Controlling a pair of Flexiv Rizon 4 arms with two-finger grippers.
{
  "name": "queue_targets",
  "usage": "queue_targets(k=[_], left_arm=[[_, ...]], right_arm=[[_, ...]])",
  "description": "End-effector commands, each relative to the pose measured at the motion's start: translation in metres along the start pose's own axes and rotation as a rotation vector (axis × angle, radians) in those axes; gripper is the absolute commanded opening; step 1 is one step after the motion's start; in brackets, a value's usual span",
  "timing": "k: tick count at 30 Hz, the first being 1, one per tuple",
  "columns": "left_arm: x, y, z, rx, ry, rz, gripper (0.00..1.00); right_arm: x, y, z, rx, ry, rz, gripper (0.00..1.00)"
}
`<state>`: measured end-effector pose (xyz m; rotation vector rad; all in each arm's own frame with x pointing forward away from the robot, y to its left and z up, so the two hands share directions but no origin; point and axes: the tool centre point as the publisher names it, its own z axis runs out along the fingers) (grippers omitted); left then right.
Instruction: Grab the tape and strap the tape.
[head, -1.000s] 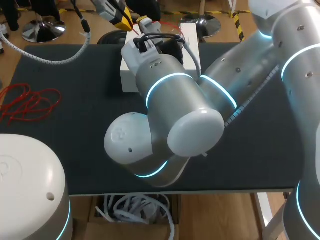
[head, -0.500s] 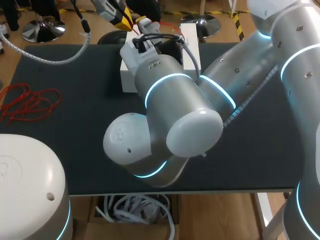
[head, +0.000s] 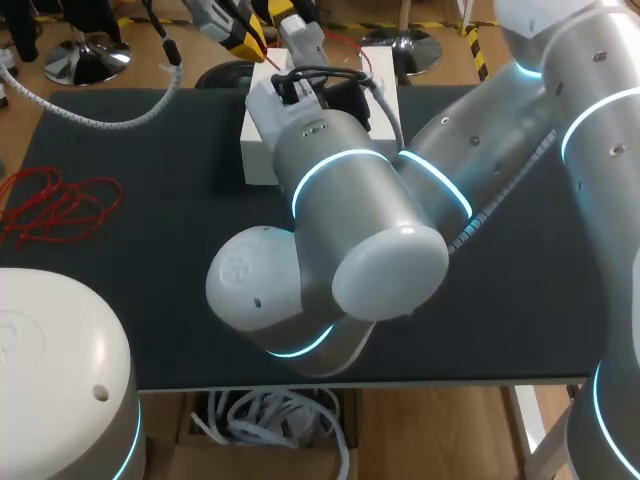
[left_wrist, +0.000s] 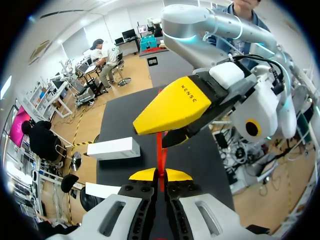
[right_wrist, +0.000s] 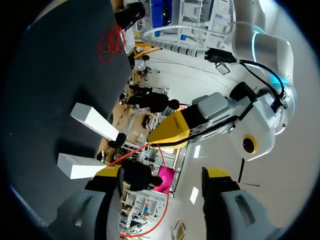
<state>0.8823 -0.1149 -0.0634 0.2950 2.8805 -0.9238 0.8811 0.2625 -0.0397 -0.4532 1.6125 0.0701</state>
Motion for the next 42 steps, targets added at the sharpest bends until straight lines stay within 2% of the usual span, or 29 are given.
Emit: queue_targets(k=[1,7,9,12,13,14,15,17,21,26,30,36,42], left_arm=[[0.000,-0.001,-0.001,-0.004,0.001,-0.001,0.00],[0.000,-0.001,-0.001,-0.004,0.001,-0.001,0.00],[0.000,-0.001,-0.001,-0.004,0.001,-0.001,0.00],[0.000,-0.001,-0.001,-0.004,0.001,-0.001,0.00],[0.000,-0.001,-0.001,-0.004,0.001,-0.001,0.00],[0.000,-0.001,-0.001,-0.004,0.001,-0.001,0.00],[0.000,-0.001,-0.001,-0.004,0.001,-0.001,0.00],[0.000,-0.001,-0.001,-0.004,0.001,-0.001,0.00],[-0.006,0.019,0.004,-0.031,0.016,-0.006,0.00],[-0.011,0.073,0.014,-0.137,0.062,-0.104,0.00],[-0.009,0.120,0.020,-0.244,0.102,-0.223,0.00],[0.009,0.190,0.021,-0.346,0.128,-0.435,0.00],[0.034,0.238,0.012,-0.396,0.130,-0.568,0.00]], right_arm=[[-0.007,0.000,-0.010,-0.017,0.005,0.010,0.51],[-0.013,0.008,-0.026,-0.064,-0.003,0.032,0.52],[-0.013,0.007,-0.030,-0.068,-0.003,0.035,0.56],[-0.014,0.003,-0.035,-0.066,-0.003,0.043,0.65],[-0.014,0.001,-0.035,-0.065,-0.003,0.044,0.73],[-0.014,0.000,-0.037,-0.064,-0.003,0.045,0.95],[-0.014,-0.001,-0.038,-0.064,-0.003,0.046,1.00],[-0.013,-0.003,-0.040,-0.063,0.002,0.053,1.00],[-0.013,-0.004,-0.041,-0.063,0.003,0.053,1.00],[-0.013,-0.004,-0.041,-0.063,0.003,0.053,1.00],[-0.013,-0.004,-0.041,-0.063,0.003,0.053,1.00],[-0.013,-0.004,-0.041,-0.063,0.003,0.053,1.00],[-0.013,-0.004,-0.041,-0.063,0.003,0.053,1.00]])
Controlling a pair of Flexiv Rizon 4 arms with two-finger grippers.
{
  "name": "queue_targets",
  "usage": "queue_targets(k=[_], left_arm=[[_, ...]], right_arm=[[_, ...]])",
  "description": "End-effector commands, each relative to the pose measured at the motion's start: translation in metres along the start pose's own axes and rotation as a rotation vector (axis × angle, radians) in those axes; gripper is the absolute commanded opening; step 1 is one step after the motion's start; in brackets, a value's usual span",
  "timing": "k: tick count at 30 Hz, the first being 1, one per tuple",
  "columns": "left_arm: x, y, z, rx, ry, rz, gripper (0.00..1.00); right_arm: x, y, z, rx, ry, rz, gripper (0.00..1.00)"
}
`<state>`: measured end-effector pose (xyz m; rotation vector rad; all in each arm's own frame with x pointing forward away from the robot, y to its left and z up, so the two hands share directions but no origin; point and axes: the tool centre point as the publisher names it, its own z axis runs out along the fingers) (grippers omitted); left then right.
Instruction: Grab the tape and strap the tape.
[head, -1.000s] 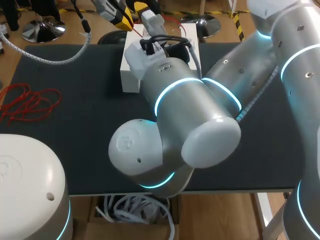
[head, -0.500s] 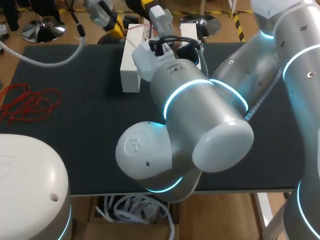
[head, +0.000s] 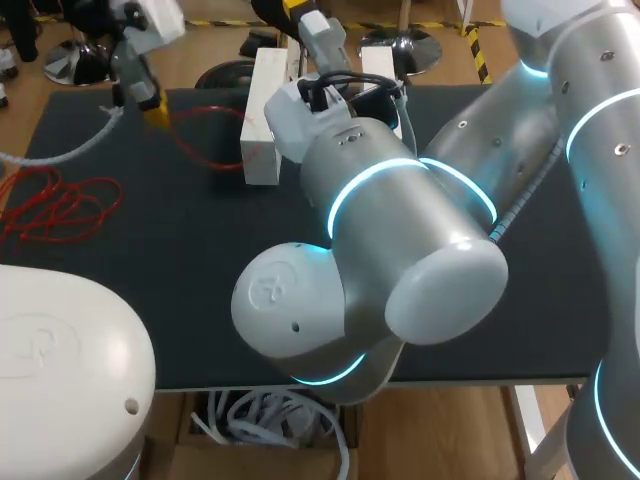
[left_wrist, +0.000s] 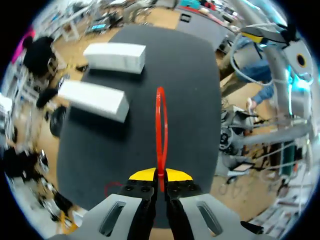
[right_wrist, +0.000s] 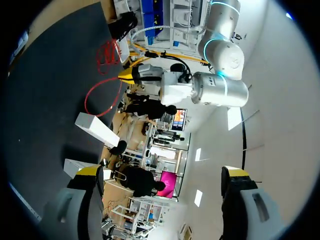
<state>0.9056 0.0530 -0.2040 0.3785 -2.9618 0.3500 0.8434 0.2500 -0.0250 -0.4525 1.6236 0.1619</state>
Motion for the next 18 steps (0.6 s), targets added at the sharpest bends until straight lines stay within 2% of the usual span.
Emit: queue_targets(k=[1,8,13,18], left_arm=[[-0.001,0.029,0.005,-0.012,0.010,-0.096,0.00],[0.001,0.080,0.012,-0.006,-0.015,-0.283,0.00],[-0.008,0.115,0.003,-0.041,-0.015,-0.446,0.00],[-0.027,0.146,-0.009,-0.150,0.010,-0.516,0.00]], right_arm=[[-0.003,-0.002,0.000,-0.004,0.007,-0.003,1.00],[-0.003,-0.002,0.000,-0.004,0.007,-0.003,1.00],[-0.003,-0.002,0.000,-0.004,0.007,-0.003,1.00],[-0.003,-0.002,0.000,-0.004,0.007,-0.003,1.00]])
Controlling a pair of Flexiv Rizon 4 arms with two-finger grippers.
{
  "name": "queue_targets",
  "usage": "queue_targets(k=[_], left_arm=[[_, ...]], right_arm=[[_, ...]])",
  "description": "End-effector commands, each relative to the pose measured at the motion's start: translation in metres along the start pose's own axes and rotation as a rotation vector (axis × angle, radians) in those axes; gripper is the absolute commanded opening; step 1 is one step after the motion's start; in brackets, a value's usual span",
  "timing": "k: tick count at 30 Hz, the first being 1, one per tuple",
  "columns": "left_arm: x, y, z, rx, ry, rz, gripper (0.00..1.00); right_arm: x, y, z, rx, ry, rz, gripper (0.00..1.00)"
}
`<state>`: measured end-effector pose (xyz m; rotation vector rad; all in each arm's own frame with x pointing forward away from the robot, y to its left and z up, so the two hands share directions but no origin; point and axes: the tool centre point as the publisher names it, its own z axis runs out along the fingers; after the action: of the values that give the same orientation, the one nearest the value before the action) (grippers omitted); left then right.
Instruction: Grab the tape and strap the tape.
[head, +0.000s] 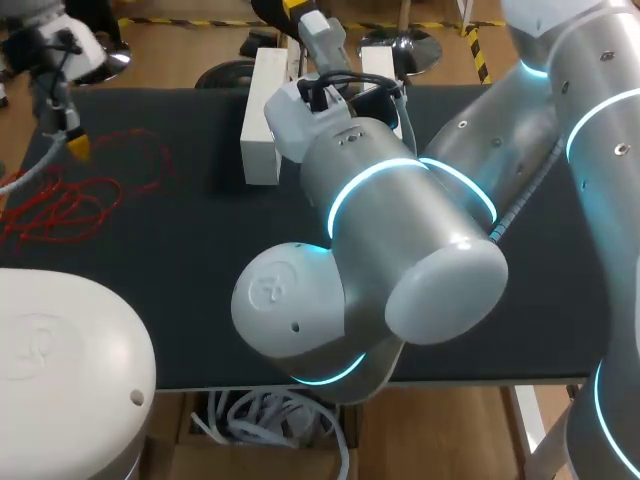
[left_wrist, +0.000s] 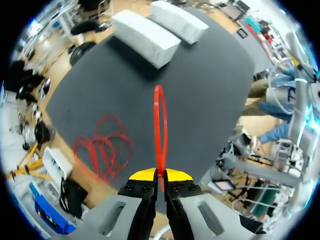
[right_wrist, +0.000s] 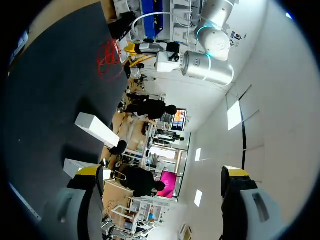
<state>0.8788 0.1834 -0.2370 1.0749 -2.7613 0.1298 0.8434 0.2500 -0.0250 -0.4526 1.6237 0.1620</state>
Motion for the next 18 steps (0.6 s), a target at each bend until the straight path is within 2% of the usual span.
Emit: queue_targets(k=[1,2,3,4,5,6,18], left_arm=[[-0.026,0.005,-0.012,-0.060,0.019,-0.023,0.00],[-0.029,0.004,-0.013,-0.056,0.007,-0.025,0.00],[-0.032,0.005,-0.015,-0.058,0.002,-0.022,0.15],[-0.038,0.006,-0.016,-0.065,0.004,-0.006,0.39],[-0.038,0.006,-0.016,-0.065,0.004,-0.006,0.93],[-0.038,0.006,-0.016,-0.065,0.004,-0.006,1.00],[-0.038,0.006,-0.016,-0.065,0.004,-0.006,1.00]], right_arm=[[-0.003,-0.002,0.000,-0.004,0.007,-0.003,1.00],[-0.003,-0.002,0.000,-0.004,0.007,-0.003,1.00],[-0.003,-0.002,0.000,-0.004,0.007,-0.003,1.00],[-0.003,-0.002,0.000,-0.004,0.007,-0.003,1.00],[-0.003,-0.002,0.000,-0.004,0.007,-0.003,1.00],[-0.003,-0.002,0.000,-0.004,0.007,-0.003,1.00],[-0.003,-0.002,0.000,-0.004,0.007,-0.003,1.00]])
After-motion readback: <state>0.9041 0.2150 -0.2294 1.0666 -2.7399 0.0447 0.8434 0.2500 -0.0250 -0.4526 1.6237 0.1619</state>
